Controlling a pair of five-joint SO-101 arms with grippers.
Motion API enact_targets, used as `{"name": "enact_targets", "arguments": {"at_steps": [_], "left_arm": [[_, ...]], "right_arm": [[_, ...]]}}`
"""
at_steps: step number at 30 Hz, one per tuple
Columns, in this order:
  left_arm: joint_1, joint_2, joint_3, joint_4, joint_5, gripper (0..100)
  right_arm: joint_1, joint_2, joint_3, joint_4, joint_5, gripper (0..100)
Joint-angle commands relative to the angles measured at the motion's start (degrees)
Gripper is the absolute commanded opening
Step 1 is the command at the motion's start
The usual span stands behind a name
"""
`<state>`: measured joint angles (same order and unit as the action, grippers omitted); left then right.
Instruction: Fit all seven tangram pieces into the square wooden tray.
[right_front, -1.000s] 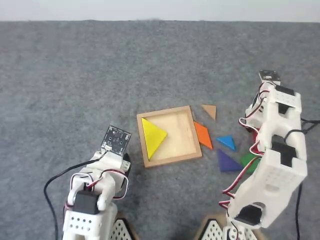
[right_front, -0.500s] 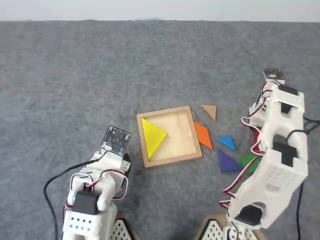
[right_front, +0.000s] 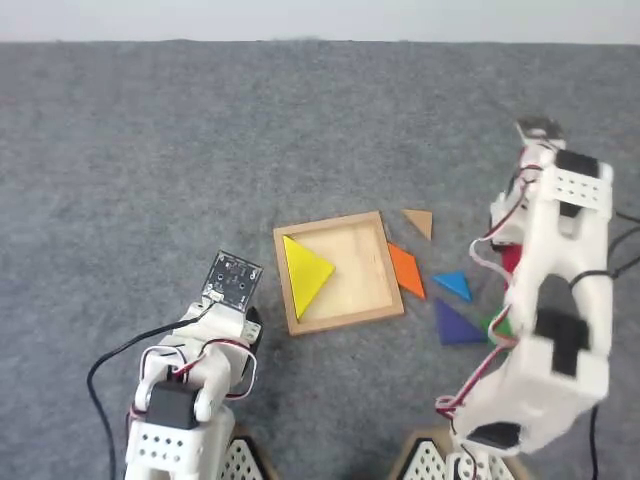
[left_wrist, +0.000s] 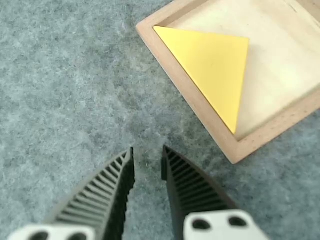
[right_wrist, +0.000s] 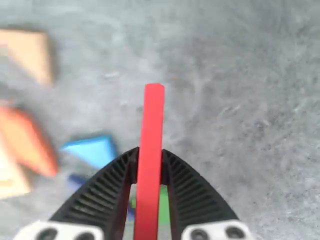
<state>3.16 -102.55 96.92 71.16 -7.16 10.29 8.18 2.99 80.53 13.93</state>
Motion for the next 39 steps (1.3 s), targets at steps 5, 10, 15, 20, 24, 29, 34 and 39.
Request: {"name": "enact_targets", "arguments": {"at_steps": [5,10,15,20,24,29,34,39], "left_arm": [[0.1,-0.1,-0.4,0.3,0.4,9],[0.1,-0.1,-0.4,0.3,0.4,9],[0.1,-0.1,-0.4,0.3,0.4,9],[0.1,-0.1,-0.4,0.3,0.4,9],[0.1,-0.1,-0.4,0.3,0.4,9],[0.1,-0.1,-0.4,0.3,0.4,9],[0.1,-0.1,-0.4,0.3,0.4,9],[0.1,-0.1,-0.4,0.3,0.4,9]], "right_arm": [[-18.7,-23.2,6.9,0.5,-4.5,0.7],[-33.1,-21.3,10.5,-5.7,-6.0,0.6],[-41.0,-8.0,6.9,-10.2,-5.0,0.6],[-43.7,4.3,-1.6,-10.8,-2.8,0.6],[-44.8,10.8,-7.4,-10.4,-2.4,0.6],[-44.5,12.3,-9.0,-10.2,-7.3,0.6],[-42.0,12.3,-9.2,-8.7,-12.7,0.6],[-38.0,12.3,-9.2,-5.8,-22.6,0.6]]}}
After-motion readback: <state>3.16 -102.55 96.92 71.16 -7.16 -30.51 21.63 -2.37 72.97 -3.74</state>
